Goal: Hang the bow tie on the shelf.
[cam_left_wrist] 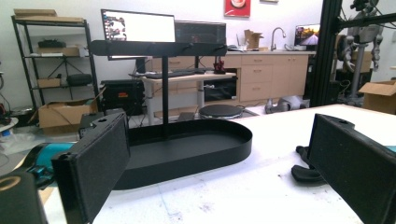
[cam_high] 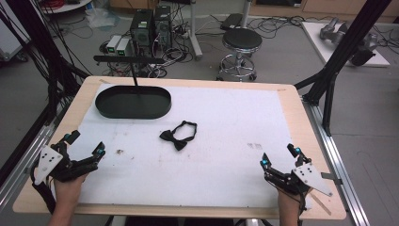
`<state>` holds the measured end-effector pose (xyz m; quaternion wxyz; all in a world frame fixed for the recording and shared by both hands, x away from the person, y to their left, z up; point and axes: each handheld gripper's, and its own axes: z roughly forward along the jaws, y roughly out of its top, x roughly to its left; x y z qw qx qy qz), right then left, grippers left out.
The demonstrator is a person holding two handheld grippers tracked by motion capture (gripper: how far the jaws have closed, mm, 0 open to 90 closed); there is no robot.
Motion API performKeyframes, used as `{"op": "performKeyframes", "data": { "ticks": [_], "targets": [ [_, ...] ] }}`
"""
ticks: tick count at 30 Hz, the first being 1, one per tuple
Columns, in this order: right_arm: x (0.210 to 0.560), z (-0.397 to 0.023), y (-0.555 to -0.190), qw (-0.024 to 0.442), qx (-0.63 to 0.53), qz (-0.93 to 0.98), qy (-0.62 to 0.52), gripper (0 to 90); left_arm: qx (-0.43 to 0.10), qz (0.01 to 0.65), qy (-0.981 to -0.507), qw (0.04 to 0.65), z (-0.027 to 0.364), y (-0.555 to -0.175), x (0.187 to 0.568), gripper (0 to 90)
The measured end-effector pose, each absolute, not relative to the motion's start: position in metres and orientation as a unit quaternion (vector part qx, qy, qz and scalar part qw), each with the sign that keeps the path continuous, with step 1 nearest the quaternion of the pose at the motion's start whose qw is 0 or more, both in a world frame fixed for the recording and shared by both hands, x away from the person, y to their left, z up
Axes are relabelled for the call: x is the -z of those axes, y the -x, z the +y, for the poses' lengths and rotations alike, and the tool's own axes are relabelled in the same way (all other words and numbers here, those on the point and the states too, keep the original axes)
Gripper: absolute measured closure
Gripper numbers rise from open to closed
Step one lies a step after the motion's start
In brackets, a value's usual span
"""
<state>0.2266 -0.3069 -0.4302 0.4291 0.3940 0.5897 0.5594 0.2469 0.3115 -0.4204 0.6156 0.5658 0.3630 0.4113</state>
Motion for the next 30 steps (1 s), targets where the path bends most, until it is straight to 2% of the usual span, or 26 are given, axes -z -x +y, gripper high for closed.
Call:
{"op": "performKeyframes", "data": {
  "ticks": [8, 13, 25, 26, 30],
  "targets": [
    [0.43, -0.306, -0.226, 0.429, -0.56, 0.589, -0.394, 9.9, -0.388, 0.361, -0.584, 0.615, 0.304, -0.25, 0.417, 6.4],
    [0.429, -0.307, -0.225, 0.428, -0.563, 0.585, -0.397, 9.9, -0.363, 0.347, -0.612, 0.612, 0.29, -0.254, 0.407, 8.8],
    [0.43, -0.302, -0.226, 0.424, -0.561, 0.598, -0.384, 9.9, -0.314, 0.286, -0.688, 0.589, 0.215, -0.28, 0.382, 9.6],
    [0.43, -0.301, -0.226, 0.422, -0.561, 0.6, -0.384, 9.9, -0.304, 0.276, -0.707, 0.576, 0.2, -0.288, 0.38, 10.5],
    [0.43, -0.301, -0.225, 0.422, -0.563, 0.598, -0.384, 9.9, -0.281, 0.264, -0.729, 0.565, 0.179, -0.301, 0.379, 13.7]
  ]
}}
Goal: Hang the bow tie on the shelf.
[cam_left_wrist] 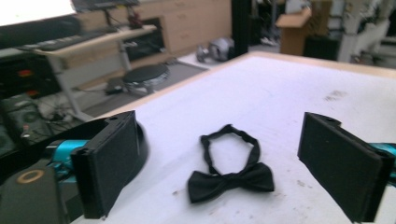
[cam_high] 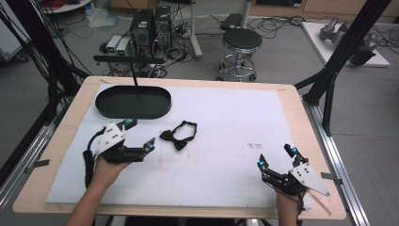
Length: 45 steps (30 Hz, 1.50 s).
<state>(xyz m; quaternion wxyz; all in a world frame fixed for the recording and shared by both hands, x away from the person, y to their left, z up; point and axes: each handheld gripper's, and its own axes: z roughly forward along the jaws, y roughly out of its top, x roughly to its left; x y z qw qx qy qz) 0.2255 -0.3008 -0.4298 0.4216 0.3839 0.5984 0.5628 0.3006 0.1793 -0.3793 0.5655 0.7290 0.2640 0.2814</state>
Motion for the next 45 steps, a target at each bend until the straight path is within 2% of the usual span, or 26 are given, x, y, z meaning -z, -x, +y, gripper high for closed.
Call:
{"op": "performKeyframes", "data": {
  "ticks": [2, 9, 16, 22, 26, 38, 39, 40, 42, 44, 45],
  "targets": [
    [0.43, -0.301, -0.225, 0.42, -0.566, 0.597, -0.383, 9.9, -0.257, 0.255, -0.749, 0.556, 0.159, -0.313, 0.38, 13.7],
    [0.431, -0.303, -0.226, 0.416, -0.569, 0.597, -0.384, 9.9, -0.225, 0.24, -0.79, 0.517, 0.117, -0.339, 0.386, 17.9],
    [0.432, -0.305, -0.227, 0.413, -0.572, 0.593, -0.387, 9.9, -0.196, 0.24, -0.829, 0.466, 0.083, -0.36, 0.402, 24.9],
    [0.432, -0.306, -0.228, 0.413, -0.574, 0.59, -0.389, 9.9, -0.181, 0.254, -0.843, 0.438, 0.068, -0.373, 0.418, 30.7],
    [0.433, -0.306, -0.228, 0.409, -0.577, 0.588, -0.393, 9.9, -0.175, 0.26, -0.85, 0.424, 0.064, -0.379, 0.427, 40.3],
    [0.433, -0.307, -0.229, 0.407, -0.579, 0.584, -0.397, 9.9, -0.16, 0.264, -0.872, 0.38, 0.053, -0.387, 0.443, 58.5],
    [0.433, -0.307, -0.229, 0.407, -0.579, 0.585, -0.397, 9.9, -0.158, 0.267, -0.87, 0.383, 0.053, -0.387, 0.443, 66.2],
    [0.433, -0.307, -0.229, 0.407, -0.579, 0.585, -0.397, 9.9, -0.157, 0.266, -0.872, 0.38, 0.053, -0.387, 0.443, 66.2],
    [0.433, -0.307, -0.229, 0.405, -0.578, 0.586, -0.398, 9.9, -0.148, 0.266, -0.872, 0.384, 0.053, -0.387, 0.443, 74.0],
    [0.433, -0.306, -0.229, 0.405, -0.579, 0.586, -0.396, 9.9, -0.144, 0.263, -0.873, 0.385, 0.053, -0.387, 0.443, 76.1],
    [0.433, -0.306, -0.229, 0.405, -0.579, 0.587, -0.395, 9.9, -0.15, 0.259, -0.876, 0.379, 0.053, -0.386, 0.443, 82.8]
  ]
}}
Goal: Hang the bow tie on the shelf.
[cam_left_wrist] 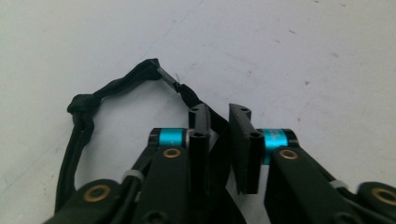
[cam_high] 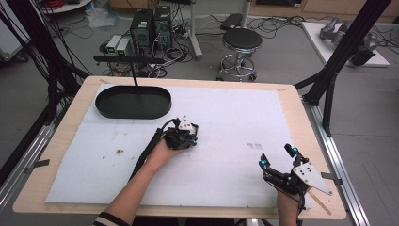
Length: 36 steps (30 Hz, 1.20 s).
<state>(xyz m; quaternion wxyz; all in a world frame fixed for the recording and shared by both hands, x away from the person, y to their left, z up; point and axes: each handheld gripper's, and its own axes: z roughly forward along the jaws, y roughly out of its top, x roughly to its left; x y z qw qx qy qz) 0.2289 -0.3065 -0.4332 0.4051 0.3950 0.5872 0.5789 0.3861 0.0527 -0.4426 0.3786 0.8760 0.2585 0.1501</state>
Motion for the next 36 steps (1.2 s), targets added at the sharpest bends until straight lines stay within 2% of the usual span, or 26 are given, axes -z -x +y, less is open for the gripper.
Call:
{"op": "performKeyframes", "data": {
  "ticks": [1, 2, 7, 14, 17, 20, 21, 27, 33, 36],
  "targets": [
    [0.433, -0.306, -0.229, 0.405, -0.579, 0.587, -0.395, 9.9, -0.149, 0.257, -0.876, 0.379, 0.052, -0.386, 0.443, 82.8],
    [0.433, -0.306, -0.229, 0.404, -0.58, 0.586, -0.395, 9.9, -0.147, 0.254, -0.877, 0.381, 0.052, -0.386, 0.443, 87.5],
    [0.433, -0.306, -0.228, 0.402, -0.579, 0.588, -0.396, 9.9, -0.169, 0.244, -0.873, 0.386, 0.054, -0.383, 0.439, 88.8],
    [0.434, -0.305, -0.229, 0.403, -0.577, 0.59, -0.395, 9.9, -0.234, 0.242, -0.819, 0.465, 0.075, -0.376, 0.416, 88.9],
    [0.434, -0.304, -0.229, 0.403, -0.577, 0.592, -0.393, 9.9, -0.263, 0.235, -0.792, 0.498, 0.087, -0.372, 0.404, 88.9],
    [0.434, -0.304, -0.229, 0.402, -0.575, 0.594, -0.393, 9.9, -0.306, 0.227, -0.745, 0.547, 0.104, -0.367, 0.389, 88.9],
    [0.434, -0.304, -0.23, 0.403, -0.575, 0.594, -0.391, 9.9, -0.306, 0.227, -0.745, 0.547, 0.104, -0.367, 0.389, 89.0],
    [0.435, -0.303, -0.23, 0.402, -0.574, 0.596, -0.392, 9.9, -0.367, 0.214, -0.669, 0.61, 0.131, -0.36, 0.372, 89.0],
    [0.435, -0.301, -0.231, 0.401, -0.573, 0.599, -0.39, 9.9, -0.389, 0.221, -0.586, 0.675, 0.154, -0.361, 0.36, 89.0],
    [0.436, -0.301, -0.231, 0.399, -0.573, 0.601, -0.389, 9.9, -0.383, 0.223, -0.571, 0.691, 0.163, -0.368, 0.357, 89.0]
  ]
}}
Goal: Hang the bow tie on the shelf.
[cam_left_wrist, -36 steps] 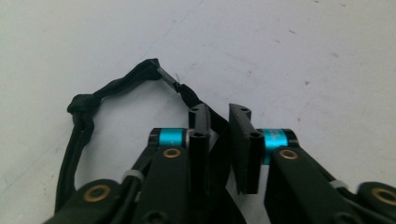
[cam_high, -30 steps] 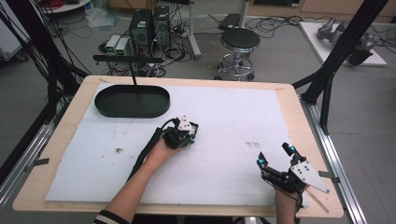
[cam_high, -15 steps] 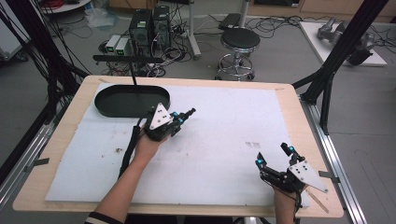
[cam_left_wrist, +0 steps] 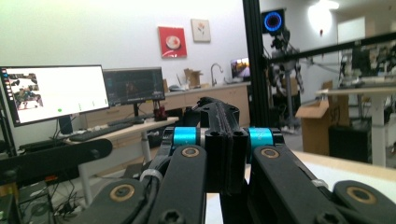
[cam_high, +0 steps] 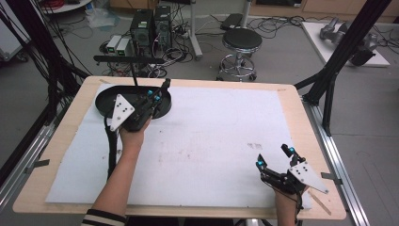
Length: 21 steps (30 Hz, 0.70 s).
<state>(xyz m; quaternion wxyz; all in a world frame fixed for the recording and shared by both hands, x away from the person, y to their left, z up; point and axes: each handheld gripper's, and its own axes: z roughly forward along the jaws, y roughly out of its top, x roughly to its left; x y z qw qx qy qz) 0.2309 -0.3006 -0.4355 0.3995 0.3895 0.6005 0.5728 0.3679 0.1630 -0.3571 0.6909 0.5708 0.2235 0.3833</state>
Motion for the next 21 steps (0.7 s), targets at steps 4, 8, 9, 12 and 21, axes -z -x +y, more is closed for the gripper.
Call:
{"op": "performKeyframes", "data": {
  "ticks": [4, 8, 9, 12, 21],
  "targets": [
    [0.436, -0.3, -0.232, 0.398, -0.571, 0.603, -0.39, 10.0, -0.381, 0.225, -0.562, 0.699, 0.172, -0.382, 0.355, 89.0],
    [0.437, -0.3, -0.232, 0.398, -0.571, 0.606, -0.385, 9.9, -0.377, 0.234, -0.541, 0.715, 0.182, -0.399, 0.353, 89.0],
    [0.437, -0.299, -0.232, 0.399, -0.57, 0.607, -0.384, 9.9, -0.378, 0.238, -0.533, 0.718, 0.185, -0.408, 0.354, 89.0],
    [0.438, -0.298, -0.233, 0.397, -0.57, 0.609, -0.383, 9.9, -0.375, 0.245, -0.533, 0.718, 0.187, -0.418, 0.356, 89.0],
    [0.439, -0.297, -0.236, 0.394, -0.567, 0.615, -0.381, 9.9, -0.357, 0.257, -0.548, 0.712, 0.189, -0.453, 0.363, 89.0]
  ]
}}
